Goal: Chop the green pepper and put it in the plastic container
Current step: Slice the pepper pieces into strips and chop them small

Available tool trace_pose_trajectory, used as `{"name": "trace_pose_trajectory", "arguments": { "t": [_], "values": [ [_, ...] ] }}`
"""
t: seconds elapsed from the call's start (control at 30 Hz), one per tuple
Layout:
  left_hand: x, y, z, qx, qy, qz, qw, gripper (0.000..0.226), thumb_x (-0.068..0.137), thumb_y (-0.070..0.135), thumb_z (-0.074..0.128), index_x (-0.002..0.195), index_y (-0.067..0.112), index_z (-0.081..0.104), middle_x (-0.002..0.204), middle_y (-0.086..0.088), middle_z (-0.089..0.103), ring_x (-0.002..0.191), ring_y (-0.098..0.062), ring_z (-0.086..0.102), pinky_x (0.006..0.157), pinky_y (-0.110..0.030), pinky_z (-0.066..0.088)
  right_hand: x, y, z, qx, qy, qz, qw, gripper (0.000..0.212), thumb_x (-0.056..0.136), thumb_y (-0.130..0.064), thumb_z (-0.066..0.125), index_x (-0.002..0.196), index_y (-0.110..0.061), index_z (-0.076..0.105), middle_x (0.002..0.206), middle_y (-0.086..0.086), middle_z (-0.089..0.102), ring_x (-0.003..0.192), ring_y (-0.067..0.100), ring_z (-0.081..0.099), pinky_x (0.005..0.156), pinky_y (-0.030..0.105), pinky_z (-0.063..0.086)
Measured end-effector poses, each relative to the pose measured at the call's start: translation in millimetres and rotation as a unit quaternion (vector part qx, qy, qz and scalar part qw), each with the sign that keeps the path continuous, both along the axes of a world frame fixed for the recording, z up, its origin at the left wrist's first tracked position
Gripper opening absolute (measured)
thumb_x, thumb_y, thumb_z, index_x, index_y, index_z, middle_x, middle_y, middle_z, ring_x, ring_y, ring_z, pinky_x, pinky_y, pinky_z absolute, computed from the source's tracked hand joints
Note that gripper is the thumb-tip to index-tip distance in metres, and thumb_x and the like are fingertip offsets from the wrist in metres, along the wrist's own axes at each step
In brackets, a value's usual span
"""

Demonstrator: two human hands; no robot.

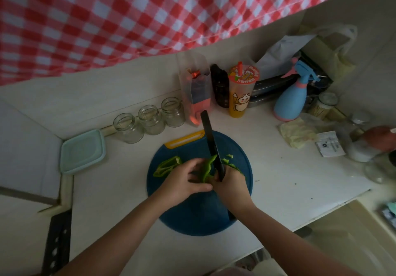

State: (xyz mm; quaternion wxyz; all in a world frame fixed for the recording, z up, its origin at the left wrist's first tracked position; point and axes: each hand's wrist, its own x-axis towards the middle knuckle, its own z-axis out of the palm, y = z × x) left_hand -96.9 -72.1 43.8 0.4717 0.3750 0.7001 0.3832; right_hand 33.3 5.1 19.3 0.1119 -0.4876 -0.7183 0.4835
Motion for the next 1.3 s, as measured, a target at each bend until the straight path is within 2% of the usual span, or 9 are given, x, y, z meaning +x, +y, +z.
{"name": "trace_pose_trajectory", "arguments": {
  "t": [0.23,0.33,0.43,0.67,0.77,0.9,1.07,1.17,1.3],
  "values": [
    [-3.8,-10.3,-15.1,-0.021,0.082,0.005,0.996,0.062,0.056,0.024,0.089,0.102,0.034,0.049,0.106,0.01,0.066,0.097,-0.004,0.065,0.093,-0.036,0.052,4.6,1.6,-1.3,-0.037,-0.011,0.055,0.998,0.03,0.083,-0.026,0.07,0.067,-0.019,0.046,0.062,-0.006,0.048,0.054,0.005,0.043,0.048,0.014,0.033],
    [1.8,-9.7,-21.2,-0.008,0.107,0.024,0.994,0.061,0.058,0.021,0.088,0.105,0.033,0.05,0.102,0.008,0.063,0.096,-0.006,0.064,0.093,-0.03,0.051,8.0,3.0,0.9,-0.017,-0.017,0.071,0.997,0.03,0.089,-0.031,0.064,0.066,-0.022,0.047,0.061,-0.008,0.05,0.053,0.002,0.045,0.047,0.012,0.035],
    [2.8,-7.6,-25.8,-0.006,0.127,0.079,0.989,0.059,0.064,0.009,0.084,0.114,0.016,0.054,0.095,0.011,0.061,0.09,0.0,0.061,0.089,-0.021,0.051,16.5,1.2,2.6,-0.024,0.017,0.051,0.998,0.037,0.093,-0.044,0.051,0.066,-0.02,0.05,0.062,-0.005,0.055,0.059,0.009,0.053,0.057,0.02,0.04],
    [11.0,-9.3,-52.2,-0.028,0.201,0.106,0.973,0.05,0.065,0.008,0.083,0.108,0.005,0.056,0.1,-0.006,0.067,0.099,-0.018,0.066,0.09,-0.035,0.053,37.0,-22.0,-11.1,-0.079,0.014,0.079,0.994,0.056,0.098,-0.049,0.03,0.059,-0.011,0.045,0.058,0.004,0.049,0.053,0.01,0.046,0.07,0.035,0.042],
    [12.4,-8.4,-57.0,-0.031,0.233,0.098,0.967,0.046,0.065,0.013,0.084,0.103,0.009,0.057,0.104,-0.008,0.068,0.1,-0.019,0.065,0.088,-0.04,0.054,39.7,-30.8,-17.9,-0.052,-0.023,0.14,0.988,0.042,0.101,-0.042,0.028,0.062,-0.028,0.035,0.058,-0.001,0.042,0.063,0.024,0.047,0.071,0.041,0.042],
    [13.6,-8.1,-59.2,-0.04,0.243,0.1,0.964,0.048,0.068,0.018,0.082,0.107,0.009,0.056,0.106,-0.008,0.069,0.1,-0.021,0.067,0.085,-0.041,0.055,42.7,-37.5,-21.3,-0.038,-0.042,0.119,0.991,0.048,0.099,-0.049,0.027,0.061,-0.021,0.035,0.055,-0.004,0.041,0.053,0.012,0.042,0.066,0.033,0.036],
    [15.9,-3.2,-51.5,-0.05,0.271,0.094,0.957,0.045,0.068,0.019,0.082,0.101,0.007,0.054,0.101,-0.012,0.069,0.097,-0.023,0.067,0.085,-0.035,0.054,42.4,-44.7,-21.2,0.026,-0.117,0.136,0.983,0.045,0.098,-0.054,0.023,0.08,-0.018,0.042,0.087,0.012,0.065,0.087,0.032,0.062,0.072,0.036,0.042],
    [16.2,-1.7,-44.8,-0.066,0.292,0.084,0.95,0.048,0.068,0.019,0.082,0.104,0.004,0.054,0.103,-0.013,0.067,0.101,-0.024,0.063,0.084,-0.029,0.049,40.9,-45.5,-16.8,0.053,-0.144,0.156,0.976,0.042,0.098,-0.054,0.022,0.087,-0.019,0.042,0.097,0.012,0.066,0.093,0.033,0.062,0.072,0.035,0.042],
    [16.4,-0.4,-44.9,-0.074,0.298,0.08,0.948,0.051,0.067,0.019,0.082,0.105,0.003,0.053,0.105,-0.015,0.067,0.103,-0.027,0.063,0.086,-0.033,0.049,41.1,-45.3,-14.0,0.056,-0.152,0.154,0.975,0.049,0.098,-0.055,0.022,0.095,-0.015,0.051,0.098,0.012,0.067,0.095,0.033,0.062,0.074,0.036,0.044]
  ]
}}
